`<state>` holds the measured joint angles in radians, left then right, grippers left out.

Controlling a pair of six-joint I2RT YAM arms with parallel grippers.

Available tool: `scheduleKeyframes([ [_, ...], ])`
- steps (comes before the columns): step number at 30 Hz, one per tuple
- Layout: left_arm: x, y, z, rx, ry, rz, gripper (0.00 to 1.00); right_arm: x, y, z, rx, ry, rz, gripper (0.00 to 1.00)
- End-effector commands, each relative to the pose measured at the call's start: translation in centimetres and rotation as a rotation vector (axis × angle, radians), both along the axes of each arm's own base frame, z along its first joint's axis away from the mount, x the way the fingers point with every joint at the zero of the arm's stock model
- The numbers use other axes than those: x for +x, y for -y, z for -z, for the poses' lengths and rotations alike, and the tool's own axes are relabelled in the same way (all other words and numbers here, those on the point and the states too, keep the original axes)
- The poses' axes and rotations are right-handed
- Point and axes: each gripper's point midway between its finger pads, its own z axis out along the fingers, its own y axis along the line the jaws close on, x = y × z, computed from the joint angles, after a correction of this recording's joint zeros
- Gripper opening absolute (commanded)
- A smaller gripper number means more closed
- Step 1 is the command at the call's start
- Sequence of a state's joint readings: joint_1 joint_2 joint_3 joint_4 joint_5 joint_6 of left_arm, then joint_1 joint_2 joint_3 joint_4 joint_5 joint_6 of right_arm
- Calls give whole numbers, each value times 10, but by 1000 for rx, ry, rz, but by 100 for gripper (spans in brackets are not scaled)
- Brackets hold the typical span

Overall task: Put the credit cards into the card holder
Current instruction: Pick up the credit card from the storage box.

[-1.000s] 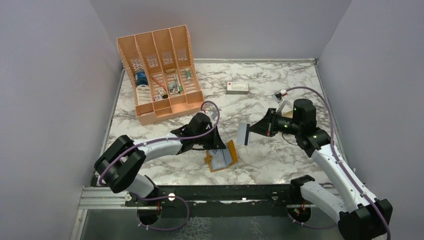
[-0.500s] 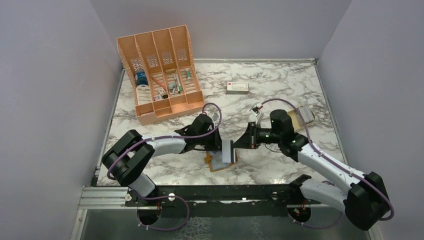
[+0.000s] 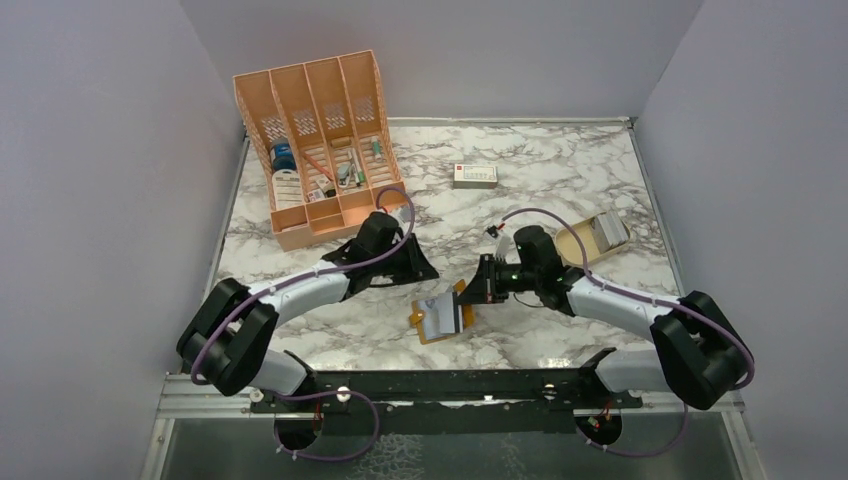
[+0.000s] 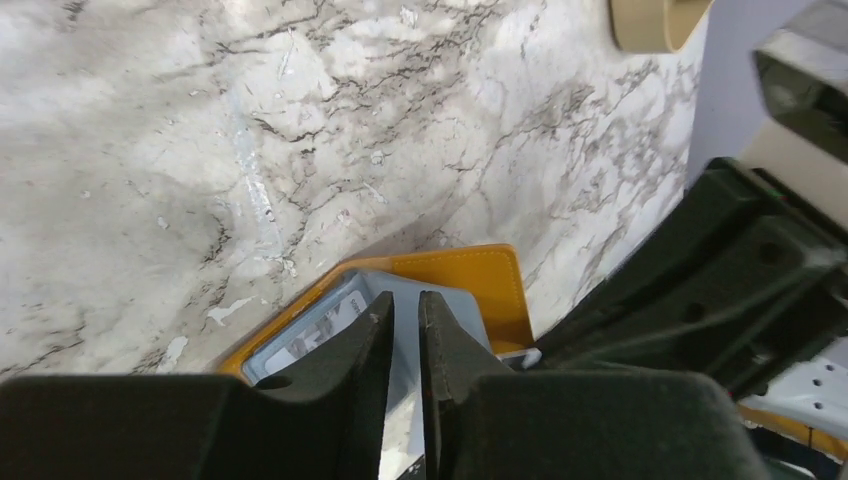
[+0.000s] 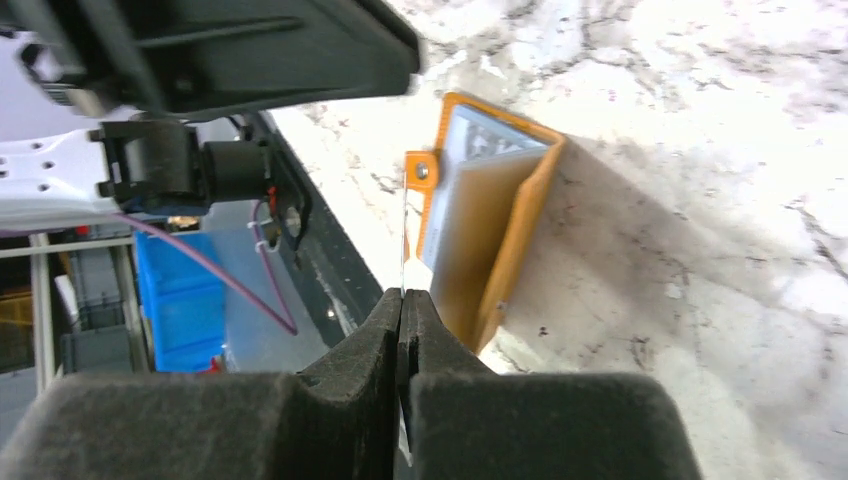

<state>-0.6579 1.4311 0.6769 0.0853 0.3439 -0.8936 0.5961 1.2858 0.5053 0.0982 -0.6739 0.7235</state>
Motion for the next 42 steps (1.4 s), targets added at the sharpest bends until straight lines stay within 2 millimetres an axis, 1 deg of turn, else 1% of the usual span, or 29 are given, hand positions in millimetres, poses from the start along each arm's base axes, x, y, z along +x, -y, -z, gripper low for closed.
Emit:
scheduleKeyframes([
  [1,-7,-13,-10,-13,1,-2,21,13,7,20,-86,44,48,1],
  [4,-13,-13,-16,-40,8,20,25,13,8,24,-98,42,45,1],
  [6,-20,-12,-18,-68,11,36,28,13,7,22,-91,49,44,1],
  [10,-36,-7,-24,-152,-1,100,36,15,12,22,-115,64,67,1],
  [14,-48,-3,-21,-212,-30,136,42,15,13,22,-110,68,76,1],
  [18,-52,-5,-12,-217,-50,139,45,15,14,21,-105,72,94,1],
  [24,-54,0,-9,-243,-64,161,46,14,9,5,-34,86,99,1],
  [26,-55,1,-7,-250,-68,167,46,14,9,3,-24,89,104,1],
  [29,-55,3,-3,-259,-76,172,46,14,8,3,-8,85,112,1],
  [37,-56,10,-2,-281,-69,187,46,10,2,-1,45,66,94,1],
  [42,-58,13,7,-271,-86,192,46,9,2,-3,57,68,97,1],
])
